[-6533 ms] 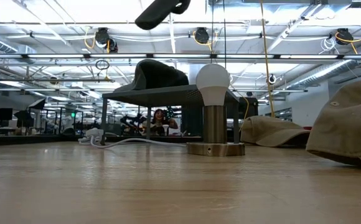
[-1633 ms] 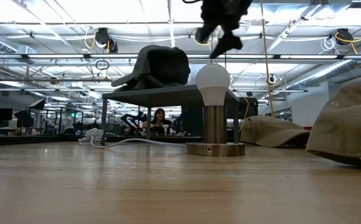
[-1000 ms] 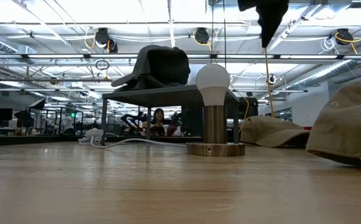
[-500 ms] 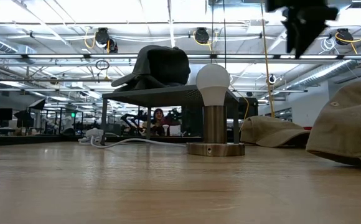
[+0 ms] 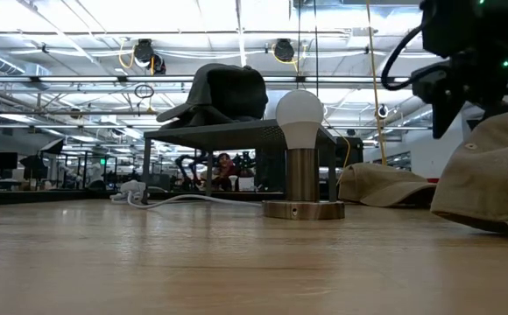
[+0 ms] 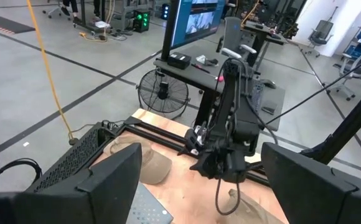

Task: Pick & Place hat
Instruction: Put the top brown cap on the shelf

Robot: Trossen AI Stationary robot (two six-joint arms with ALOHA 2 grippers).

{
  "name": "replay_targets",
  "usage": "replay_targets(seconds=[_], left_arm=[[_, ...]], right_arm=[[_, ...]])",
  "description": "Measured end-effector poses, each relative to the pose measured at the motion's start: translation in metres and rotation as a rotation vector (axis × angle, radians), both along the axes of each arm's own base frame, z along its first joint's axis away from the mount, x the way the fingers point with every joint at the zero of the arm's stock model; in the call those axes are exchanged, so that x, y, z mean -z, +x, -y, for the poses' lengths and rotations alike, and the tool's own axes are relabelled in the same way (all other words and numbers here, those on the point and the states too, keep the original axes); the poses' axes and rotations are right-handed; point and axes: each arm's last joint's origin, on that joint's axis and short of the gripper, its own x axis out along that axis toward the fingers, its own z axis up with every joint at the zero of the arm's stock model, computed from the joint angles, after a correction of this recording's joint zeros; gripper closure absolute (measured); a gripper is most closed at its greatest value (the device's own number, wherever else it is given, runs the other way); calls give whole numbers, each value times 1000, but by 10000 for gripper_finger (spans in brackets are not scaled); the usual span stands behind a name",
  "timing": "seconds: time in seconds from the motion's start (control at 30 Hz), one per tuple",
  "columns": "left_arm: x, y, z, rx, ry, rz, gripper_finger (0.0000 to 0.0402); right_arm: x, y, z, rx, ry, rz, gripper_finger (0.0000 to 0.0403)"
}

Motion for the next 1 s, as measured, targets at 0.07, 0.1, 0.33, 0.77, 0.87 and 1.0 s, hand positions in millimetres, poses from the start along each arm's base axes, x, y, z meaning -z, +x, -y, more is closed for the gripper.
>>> replay_targets(seconds=[0.07,0.1,0.33,0.77,0.87,1.0], left_arm=[[0,0,0,0,0,0,67],[0,0,0,0,0,0,66],[0,0,0,0,1,0,72],[1,0,1,27,-3,-11,74],[1,0,1,28,-1,-11,69],[1,0,1,28,-1,-11,73]], right_arm=[[2,2,3,18,-6,-11,74],[2,3,5,28,-6,-14,74],[5,15,17,75,23,59,74],[28,24,57,138,23,69,74],[36,26,67,179,23,21,74],[49,29,76,203,6,-53,74]])
